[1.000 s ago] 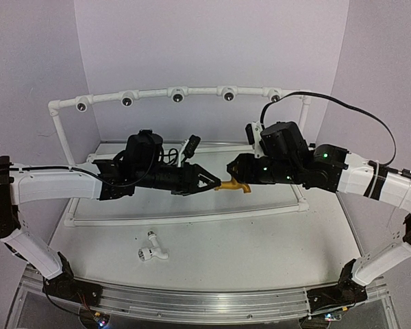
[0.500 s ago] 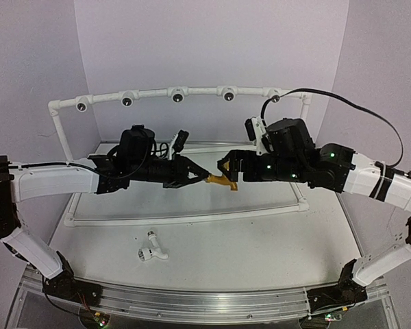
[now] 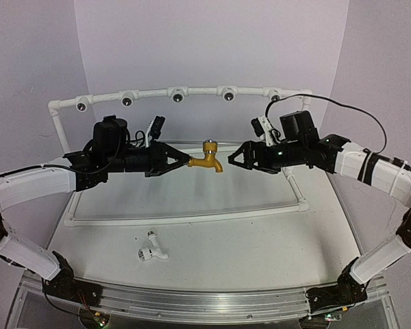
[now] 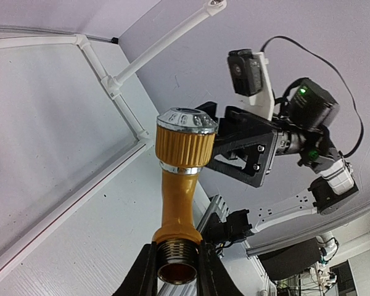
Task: Install the water faucets
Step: Pass from the right arm to the left, then pass from the left arm to the right
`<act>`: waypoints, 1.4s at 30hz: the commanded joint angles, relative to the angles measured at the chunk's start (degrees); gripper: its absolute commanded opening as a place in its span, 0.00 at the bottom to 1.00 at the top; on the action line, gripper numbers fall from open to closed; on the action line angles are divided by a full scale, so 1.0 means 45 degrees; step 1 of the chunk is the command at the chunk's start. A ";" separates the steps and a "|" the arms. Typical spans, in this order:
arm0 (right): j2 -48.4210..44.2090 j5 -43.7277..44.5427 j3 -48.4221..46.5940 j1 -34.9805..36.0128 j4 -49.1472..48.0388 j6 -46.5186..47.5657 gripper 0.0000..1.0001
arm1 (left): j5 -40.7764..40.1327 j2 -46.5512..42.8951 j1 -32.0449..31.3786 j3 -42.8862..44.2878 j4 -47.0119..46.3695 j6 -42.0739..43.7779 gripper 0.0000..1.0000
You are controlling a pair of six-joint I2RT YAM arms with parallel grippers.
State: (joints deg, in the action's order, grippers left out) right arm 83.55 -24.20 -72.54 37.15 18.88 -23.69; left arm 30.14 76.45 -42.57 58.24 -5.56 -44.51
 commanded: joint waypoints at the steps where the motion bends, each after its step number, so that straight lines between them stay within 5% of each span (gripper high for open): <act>1: 0.0580 -0.6455 -0.0206 -0.0014 -0.3301 -0.1137 0.98 | 0.0443 -0.0673 0.0062 0.0029 -0.0527 -0.0233 0.00; 9: 0.1583 -0.8659 0.0052 0.0014 -0.6559 -0.2749 0.97 | 0.1190 -0.0836 0.0085 0.0248 -0.0549 -0.0249 0.00; 21: 0.2464 -0.9266 0.0461 0.0446 -1.0240 -0.4401 0.65 | 0.1561 -0.0749 0.0084 0.0495 -0.0685 -0.0245 0.00; 36: 0.2517 -0.8852 0.1135 0.0845 -1.2677 -0.5542 0.46 | 0.1517 -0.0751 0.0086 0.0294 -0.1370 -0.0477 0.00; 42: 0.2503 -0.8661 0.1109 0.0865 -1.2842 -0.5609 0.05 | 0.1409 -0.0755 0.0084 0.0205 -0.1427 -0.0566 0.00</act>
State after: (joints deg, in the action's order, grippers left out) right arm 94.76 -62.96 -67.33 39.83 -33.61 -48.16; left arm 38.16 73.95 -42.49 58.26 -10.02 -46.93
